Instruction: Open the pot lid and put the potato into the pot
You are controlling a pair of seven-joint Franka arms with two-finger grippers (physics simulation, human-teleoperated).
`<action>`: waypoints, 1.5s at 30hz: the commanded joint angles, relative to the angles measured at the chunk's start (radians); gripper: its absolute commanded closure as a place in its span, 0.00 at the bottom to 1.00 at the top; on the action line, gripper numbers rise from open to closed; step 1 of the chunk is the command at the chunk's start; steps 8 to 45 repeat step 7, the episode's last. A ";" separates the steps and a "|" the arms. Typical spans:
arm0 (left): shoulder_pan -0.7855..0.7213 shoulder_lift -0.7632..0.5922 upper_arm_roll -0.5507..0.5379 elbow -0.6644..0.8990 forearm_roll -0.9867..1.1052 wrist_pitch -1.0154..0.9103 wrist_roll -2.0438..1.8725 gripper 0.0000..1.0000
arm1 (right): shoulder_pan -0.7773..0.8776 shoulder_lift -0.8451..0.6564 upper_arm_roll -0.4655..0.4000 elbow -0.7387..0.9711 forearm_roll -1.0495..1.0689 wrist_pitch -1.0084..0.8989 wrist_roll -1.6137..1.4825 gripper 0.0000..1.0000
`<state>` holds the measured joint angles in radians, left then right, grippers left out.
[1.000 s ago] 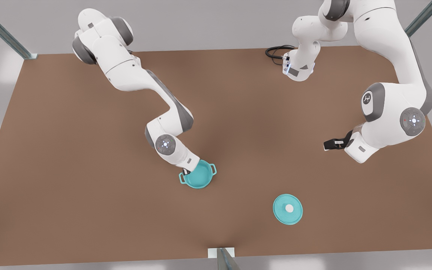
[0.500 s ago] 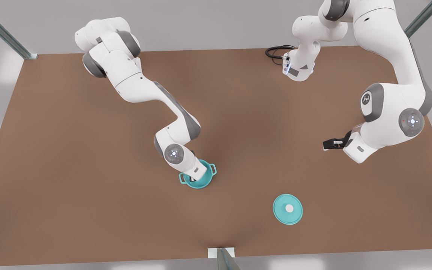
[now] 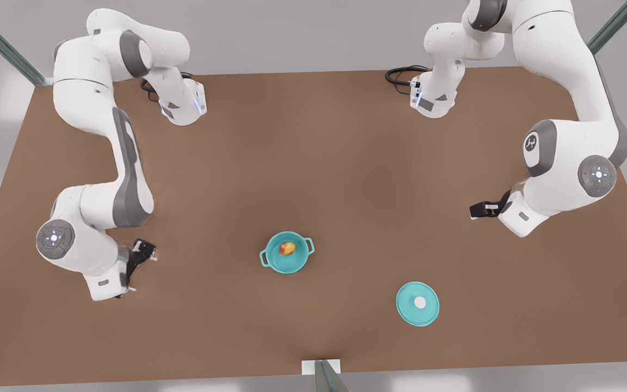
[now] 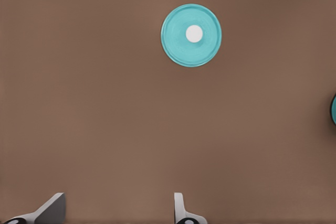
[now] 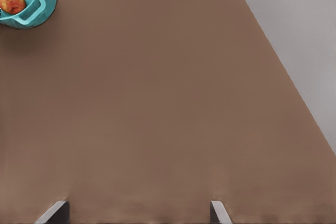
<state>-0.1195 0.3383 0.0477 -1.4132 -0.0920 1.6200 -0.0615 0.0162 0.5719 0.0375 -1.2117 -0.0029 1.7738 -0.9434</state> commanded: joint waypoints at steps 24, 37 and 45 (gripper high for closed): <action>0.006 0.005 0.000 0.028 -0.009 0.003 0.051 0.00 | -0.056 -0.126 -0.042 -0.002 -0.071 -0.336 0.667 0.00; 0.006 0.005 0.000 0.028 -0.009 0.003 0.051 0.00 | -0.056 -0.126 -0.042 -0.002 -0.071 -0.336 0.667 0.00; 0.006 0.005 0.000 0.028 -0.009 0.003 0.051 0.00 | -0.056 -0.126 -0.042 -0.002 -0.071 -0.336 0.667 0.00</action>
